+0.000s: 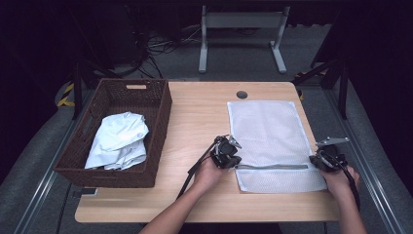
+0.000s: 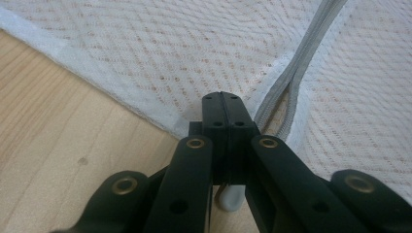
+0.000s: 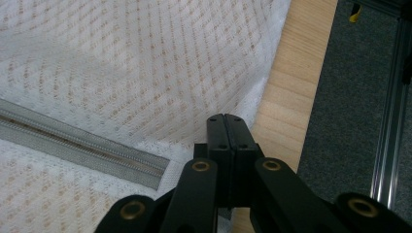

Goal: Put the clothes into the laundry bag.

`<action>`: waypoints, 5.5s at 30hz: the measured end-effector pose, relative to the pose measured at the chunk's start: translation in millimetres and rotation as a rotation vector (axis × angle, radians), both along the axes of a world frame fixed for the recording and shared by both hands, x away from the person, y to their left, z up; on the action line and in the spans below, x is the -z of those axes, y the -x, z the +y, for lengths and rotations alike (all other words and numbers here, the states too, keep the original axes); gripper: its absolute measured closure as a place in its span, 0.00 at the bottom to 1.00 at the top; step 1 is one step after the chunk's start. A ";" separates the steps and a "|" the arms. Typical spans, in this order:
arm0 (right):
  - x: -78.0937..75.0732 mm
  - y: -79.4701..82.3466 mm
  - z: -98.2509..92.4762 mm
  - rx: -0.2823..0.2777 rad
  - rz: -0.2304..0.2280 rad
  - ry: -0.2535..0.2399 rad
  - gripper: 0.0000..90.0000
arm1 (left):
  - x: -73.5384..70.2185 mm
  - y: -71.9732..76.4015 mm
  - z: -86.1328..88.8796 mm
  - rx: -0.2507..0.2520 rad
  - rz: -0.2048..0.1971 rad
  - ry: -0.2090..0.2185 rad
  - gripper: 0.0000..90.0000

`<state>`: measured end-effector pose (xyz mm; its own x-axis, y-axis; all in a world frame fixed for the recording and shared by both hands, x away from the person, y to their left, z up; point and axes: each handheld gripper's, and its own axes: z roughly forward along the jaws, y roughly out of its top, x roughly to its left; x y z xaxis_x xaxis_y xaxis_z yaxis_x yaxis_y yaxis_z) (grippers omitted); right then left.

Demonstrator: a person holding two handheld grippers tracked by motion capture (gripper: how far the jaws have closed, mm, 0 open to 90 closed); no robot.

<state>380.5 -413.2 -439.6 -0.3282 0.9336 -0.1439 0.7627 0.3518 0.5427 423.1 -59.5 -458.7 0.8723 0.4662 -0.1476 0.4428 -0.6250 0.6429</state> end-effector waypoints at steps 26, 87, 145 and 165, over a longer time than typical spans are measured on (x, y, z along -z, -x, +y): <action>-19.4 7.5 79.5 -0.333 -0.078 -0.181 0.57 | -23.2 23.0 86.5 -0.047 0.044 0.016 0.56; -0.8 11.7 153.5 -0.484 -0.080 -0.169 0.12 | -118.3 4.6 275.9 -0.454 -0.082 0.054 0.23; 6.8 10.0 153.2 -0.479 -0.033 -0.163 0.10 | -17.4 -41.5 315.2 -0.519 0.180 -0.432 0.13; 7.9 9.8 153.6 -0.477 -0.019 -0.158 0.11 | -33.1 -37.2 317.1 -0.605 0.172 -0.472 0.88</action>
<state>370.7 -259.6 -447.5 -0.7225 0.6910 -0.0228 0.5262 0.5711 0.6300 460.3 257.6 -425.6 0.4294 0.9001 0.0745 0.8628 -0.4332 0.2608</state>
